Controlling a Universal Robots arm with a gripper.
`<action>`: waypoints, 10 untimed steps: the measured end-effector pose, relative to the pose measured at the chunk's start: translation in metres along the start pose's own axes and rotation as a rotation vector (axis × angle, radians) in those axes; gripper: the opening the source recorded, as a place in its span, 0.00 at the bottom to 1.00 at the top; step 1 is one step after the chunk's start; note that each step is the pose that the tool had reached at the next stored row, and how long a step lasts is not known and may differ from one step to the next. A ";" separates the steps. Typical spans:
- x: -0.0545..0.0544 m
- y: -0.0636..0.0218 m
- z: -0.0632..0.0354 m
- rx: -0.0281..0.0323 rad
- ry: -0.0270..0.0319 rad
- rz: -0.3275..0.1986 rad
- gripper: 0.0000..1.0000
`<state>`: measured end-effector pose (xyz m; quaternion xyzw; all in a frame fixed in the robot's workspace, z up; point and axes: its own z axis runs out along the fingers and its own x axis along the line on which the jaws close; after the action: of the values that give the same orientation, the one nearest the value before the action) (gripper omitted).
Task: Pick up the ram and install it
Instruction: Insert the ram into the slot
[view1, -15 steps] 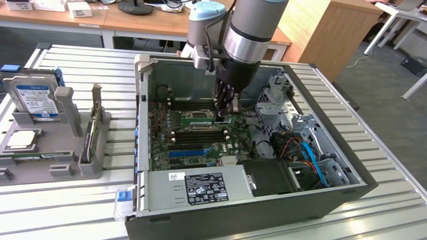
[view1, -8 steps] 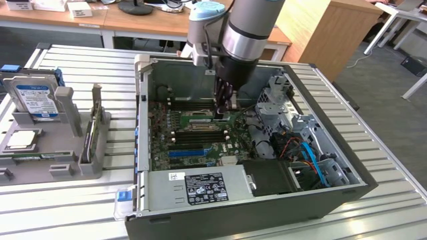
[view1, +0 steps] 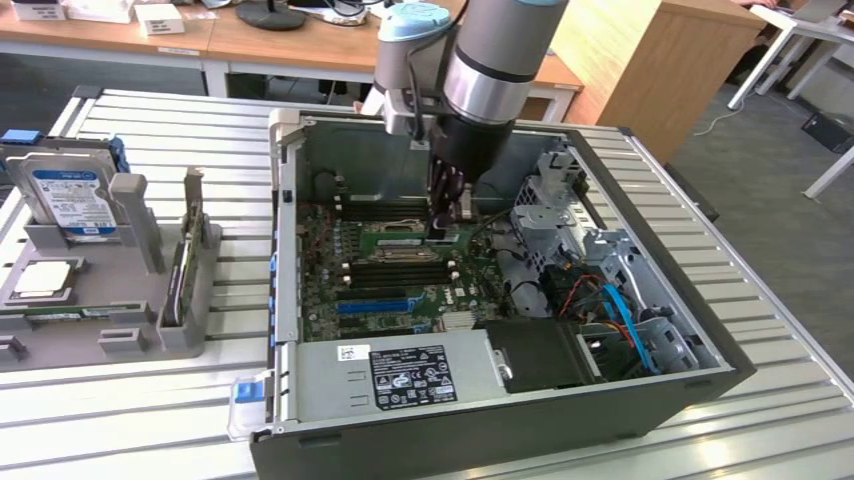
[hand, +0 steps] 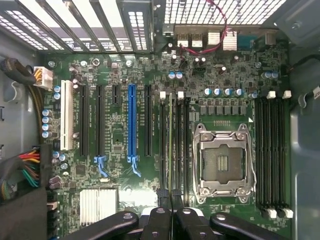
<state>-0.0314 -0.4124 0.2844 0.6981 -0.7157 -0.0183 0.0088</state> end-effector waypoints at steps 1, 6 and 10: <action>0.000 0.0000 0.0017 0.0001 -0.0001 0.000 0.12; 0.000 -0.0001 0.0096 0.0000 0.0000 0.000 0.12; 0.000 -0.0001 0.0103 0.0000 0.0001 0.000 0.12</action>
<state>-0.0317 -0.4124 0.2741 0.6981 -0.7157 -0.0183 0.0089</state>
